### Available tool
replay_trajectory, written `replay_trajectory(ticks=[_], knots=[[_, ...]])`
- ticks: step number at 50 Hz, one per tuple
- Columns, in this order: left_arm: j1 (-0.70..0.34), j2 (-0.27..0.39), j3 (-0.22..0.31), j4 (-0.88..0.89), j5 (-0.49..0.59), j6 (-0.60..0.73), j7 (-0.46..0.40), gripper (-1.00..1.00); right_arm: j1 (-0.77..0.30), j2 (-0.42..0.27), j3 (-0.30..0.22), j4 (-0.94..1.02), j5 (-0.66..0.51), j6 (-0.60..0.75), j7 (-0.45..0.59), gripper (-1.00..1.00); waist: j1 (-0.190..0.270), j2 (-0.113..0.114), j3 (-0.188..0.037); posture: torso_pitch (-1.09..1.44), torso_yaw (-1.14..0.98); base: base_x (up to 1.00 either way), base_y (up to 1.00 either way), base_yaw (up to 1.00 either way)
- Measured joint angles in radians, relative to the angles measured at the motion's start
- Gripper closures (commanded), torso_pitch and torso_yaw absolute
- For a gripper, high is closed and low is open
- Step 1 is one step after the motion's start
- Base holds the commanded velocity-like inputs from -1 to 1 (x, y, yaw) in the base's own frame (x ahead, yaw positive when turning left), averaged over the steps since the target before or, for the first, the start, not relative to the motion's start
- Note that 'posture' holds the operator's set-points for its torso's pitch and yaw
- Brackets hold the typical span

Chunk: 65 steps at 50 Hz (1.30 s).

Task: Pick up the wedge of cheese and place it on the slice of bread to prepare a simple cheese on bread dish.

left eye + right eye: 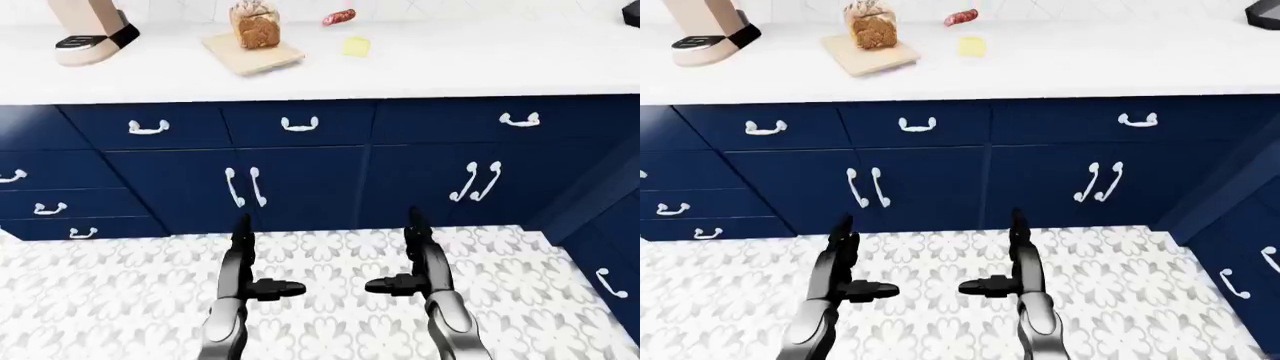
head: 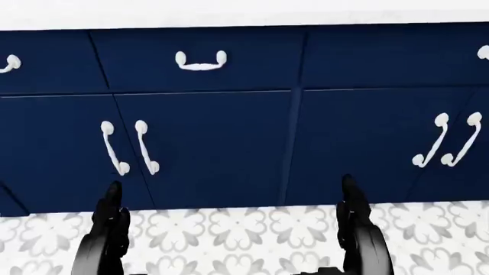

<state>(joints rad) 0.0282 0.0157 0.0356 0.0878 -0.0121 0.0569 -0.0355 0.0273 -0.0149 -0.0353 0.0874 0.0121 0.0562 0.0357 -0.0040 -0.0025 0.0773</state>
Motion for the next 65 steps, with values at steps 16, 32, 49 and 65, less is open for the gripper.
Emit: replay_trajectory(ticks=[16,32,49,65], knots=[[0.007,0.047,0.176,-0.543,-0.185,0.079,-0.033,-1.00,0.153,-0.025,-0.083,-0.453,-0.058,-0.095,0.137,-1.00,0.007,0.001,-0.060,0.00,0.00,0.00,0.00,0.00],[-0.089,0.167,0.443,-0.828,-0.387,0.226,0.020,-1.00,0.174,-0.002,-0.324,-1.124,-0.052,0.212,0.317,-1.00,0.002,0.000,-0.060,0.00,0.00,0.00,0.00,0.00],[-0.055,0.224,0.581,-0.965,-0.691,0.166,0.119,-1.00,0.155,0.186,-0.240,-1.100,-0.408,-0.076,0.460,-1.00,-0.003,0.020,-0.044,0.00,0.00,0.00,0.00,0.00],[-0.046,0.241,0.604,-0.986,-0.751,0.171,0.131,-1.00,0.120,0.255,-0.261,-1.101,-0.461,-0.109,0.587,-1.00,-0.003,0.033,-0.041,0.00,0.00,0.00,0.00,0.00]])
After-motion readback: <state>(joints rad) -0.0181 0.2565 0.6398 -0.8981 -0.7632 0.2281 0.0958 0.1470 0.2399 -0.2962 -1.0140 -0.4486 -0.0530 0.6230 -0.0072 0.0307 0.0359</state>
